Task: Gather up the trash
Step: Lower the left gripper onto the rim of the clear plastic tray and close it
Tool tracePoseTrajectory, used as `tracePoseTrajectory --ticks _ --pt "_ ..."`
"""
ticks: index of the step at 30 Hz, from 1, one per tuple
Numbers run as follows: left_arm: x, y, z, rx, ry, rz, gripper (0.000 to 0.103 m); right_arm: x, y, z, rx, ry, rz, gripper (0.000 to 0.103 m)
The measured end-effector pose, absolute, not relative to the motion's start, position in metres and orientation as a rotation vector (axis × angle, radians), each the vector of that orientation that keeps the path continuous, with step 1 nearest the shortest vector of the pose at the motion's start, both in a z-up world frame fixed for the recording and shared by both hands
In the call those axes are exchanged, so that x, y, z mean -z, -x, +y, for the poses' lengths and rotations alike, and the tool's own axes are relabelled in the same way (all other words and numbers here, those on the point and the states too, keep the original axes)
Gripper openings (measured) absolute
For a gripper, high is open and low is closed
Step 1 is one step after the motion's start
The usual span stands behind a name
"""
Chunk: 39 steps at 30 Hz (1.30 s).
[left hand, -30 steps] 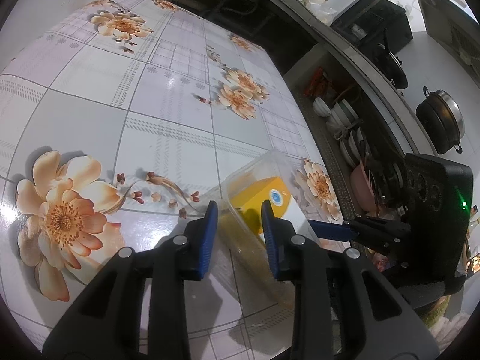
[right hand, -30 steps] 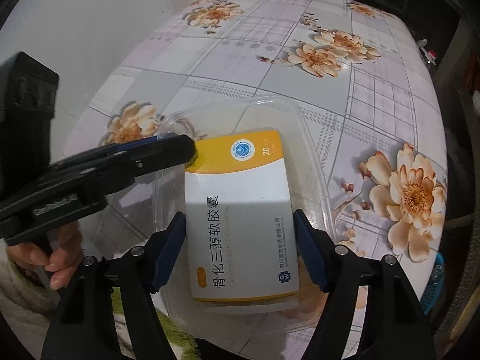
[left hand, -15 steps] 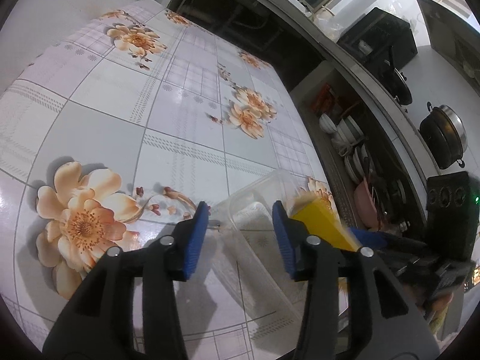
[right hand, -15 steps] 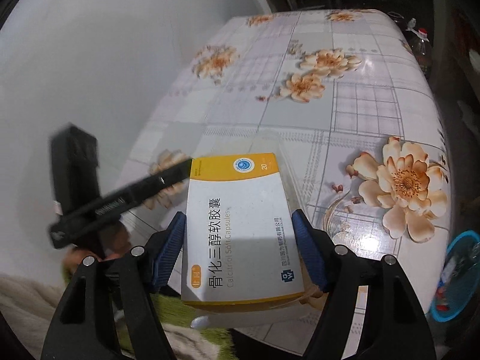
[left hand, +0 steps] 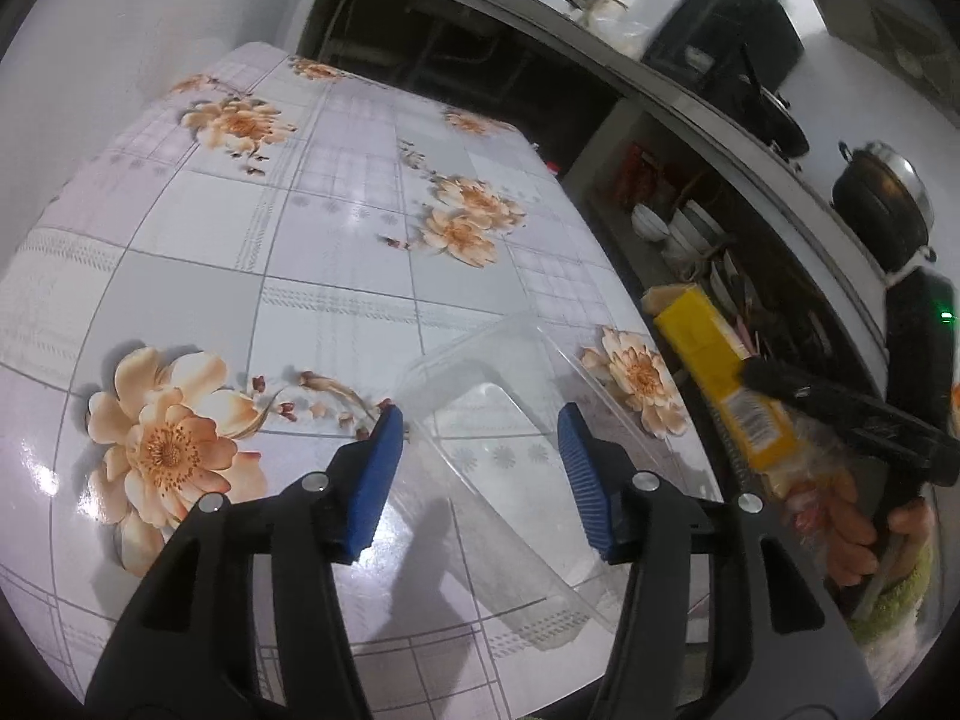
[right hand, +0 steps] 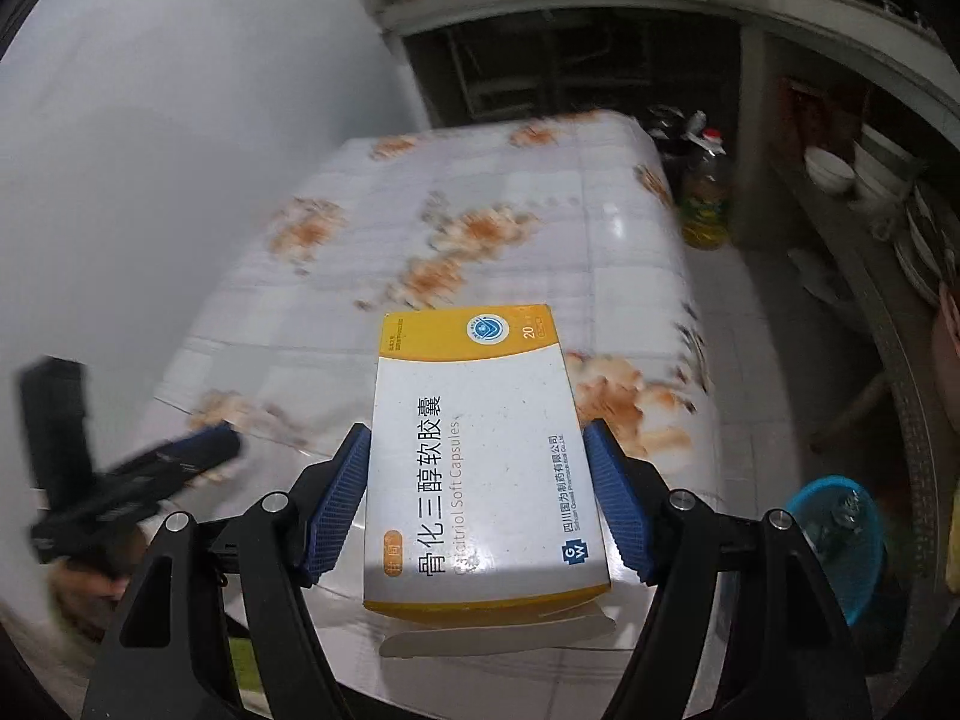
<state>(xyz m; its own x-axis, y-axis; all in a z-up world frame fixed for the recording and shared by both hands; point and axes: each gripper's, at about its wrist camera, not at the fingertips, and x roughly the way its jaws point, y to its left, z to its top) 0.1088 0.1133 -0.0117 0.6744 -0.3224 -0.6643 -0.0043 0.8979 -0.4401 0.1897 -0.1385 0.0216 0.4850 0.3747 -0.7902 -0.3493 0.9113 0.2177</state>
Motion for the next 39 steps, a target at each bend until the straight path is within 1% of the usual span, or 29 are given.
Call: tracePoseTrajectory --ticks 4,7,10,13,14,16,29,39 --pt "0.021 -0.111 0.113 0.165 0.459 0.877 0.051 0.009 -0.195 -0.135 -0.421 -0.018 1.046 0.07" --pt "0.03 -0.109 0.109 0.166 0.464 0.925 0.051 0.026 -0.196 -0.141 -0.432 -0.088 1.13 0.071" --pt "0.038 -0.109 0.101 0.181 0.454 0.973 0.051 0.033 -0.195 -0.145 -0.45 -0.131 1.15 0.071" --pt "0.043 -0.111 0.092 0.181 0.428 1.001 0.047 0.035 -0.192 -0.147 -0.461 -0.148 1.153 0.071" --pt "0.043 -0.112 0.089 0.178 0.412 1.002 0.04 0.035 -0.191 -0.148 -0.466 -0.156 1.159 0.071" --pt "0.044 -0.116 0.084 0.175 0.374 1.006 0.035 0.036 -0.19 -0.148 -0.476 -0.169 1.166 0.071" --pt "0.038 -0.136 0.083 0.101 0.158 0.946 0.027 0.036 -0.161 -0.152 -0.521 -0.202 1.197 0.071" --pt "0.04 -0.139 0.082 0.119 0.162 0.951 0.027 0.033 -0.139 -0.141 -0.508 -0.115 1.172 0.071"
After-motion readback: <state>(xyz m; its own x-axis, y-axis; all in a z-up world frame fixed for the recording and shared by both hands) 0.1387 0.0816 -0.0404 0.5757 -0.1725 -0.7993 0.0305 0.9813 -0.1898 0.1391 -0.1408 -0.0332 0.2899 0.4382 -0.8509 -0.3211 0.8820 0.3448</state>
